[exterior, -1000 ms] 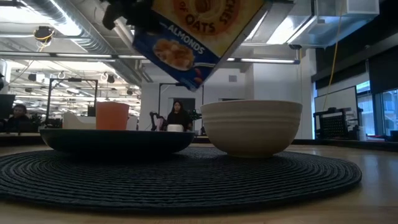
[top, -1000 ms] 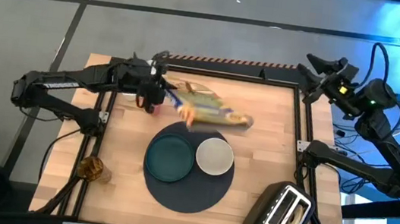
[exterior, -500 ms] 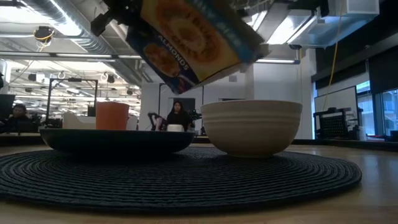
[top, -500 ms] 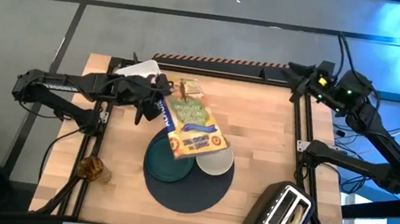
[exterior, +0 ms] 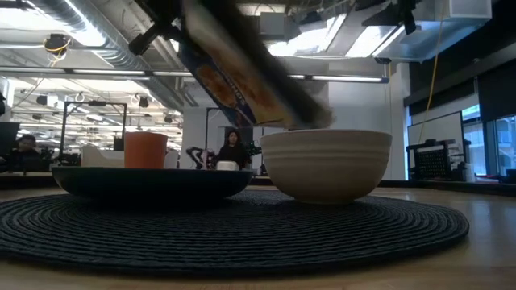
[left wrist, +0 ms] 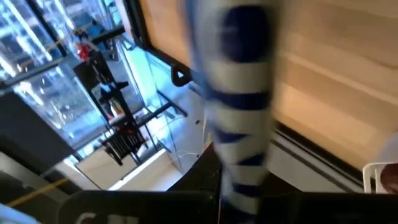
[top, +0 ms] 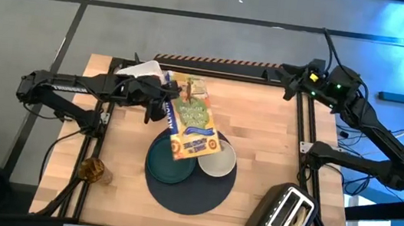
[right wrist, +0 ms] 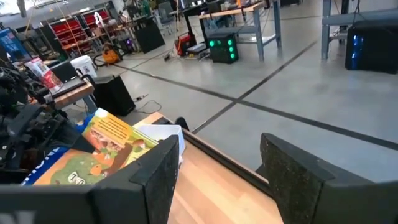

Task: Arrange a breakfast setting
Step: Pour the cereal from the cereal box into the gray bowl

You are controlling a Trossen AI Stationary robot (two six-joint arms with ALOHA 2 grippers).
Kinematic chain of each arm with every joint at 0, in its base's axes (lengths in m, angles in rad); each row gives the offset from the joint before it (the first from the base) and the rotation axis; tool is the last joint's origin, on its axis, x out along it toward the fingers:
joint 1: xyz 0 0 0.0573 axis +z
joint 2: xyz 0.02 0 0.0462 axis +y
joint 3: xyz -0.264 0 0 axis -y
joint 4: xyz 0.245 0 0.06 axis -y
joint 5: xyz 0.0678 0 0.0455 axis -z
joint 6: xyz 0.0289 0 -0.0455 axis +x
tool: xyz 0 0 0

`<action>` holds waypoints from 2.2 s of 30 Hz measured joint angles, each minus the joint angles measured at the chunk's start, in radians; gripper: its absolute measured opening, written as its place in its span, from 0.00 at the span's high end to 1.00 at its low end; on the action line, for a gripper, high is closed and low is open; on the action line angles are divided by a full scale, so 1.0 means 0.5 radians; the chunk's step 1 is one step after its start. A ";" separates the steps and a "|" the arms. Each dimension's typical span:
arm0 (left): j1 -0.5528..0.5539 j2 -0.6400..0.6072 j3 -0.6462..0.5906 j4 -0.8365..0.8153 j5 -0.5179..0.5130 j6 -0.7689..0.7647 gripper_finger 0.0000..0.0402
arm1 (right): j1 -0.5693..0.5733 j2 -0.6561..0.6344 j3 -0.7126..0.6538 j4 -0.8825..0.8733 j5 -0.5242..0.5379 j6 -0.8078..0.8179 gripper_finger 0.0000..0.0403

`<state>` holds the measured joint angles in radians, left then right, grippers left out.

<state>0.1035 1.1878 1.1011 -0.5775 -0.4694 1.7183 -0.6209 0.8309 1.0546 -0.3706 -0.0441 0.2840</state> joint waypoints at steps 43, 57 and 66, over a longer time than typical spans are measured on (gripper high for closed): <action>-0.071 0.222 -0.001 0.695 0.038 1.018 0.99 | 0.000 0.019 0.000 -0.103 -0.002 -0.007 0.47; -0.070 0.222 -0.002 0.878 0.057 1.135 0.99 | 0.000 0.019 0.000 -0.102 -0.002 -0.002 0.47; -0.096 0.222 -0.002 0.884 0.058 1.243 0.99 | 0.000 0.019 0.000 -0.102 -0.018 -0.002 0.47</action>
<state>0.0555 1.2987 1.1004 -0.1353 -0.4405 2.3397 -0.6209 0.8406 1.0546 -0.4217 -0.0528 0.2832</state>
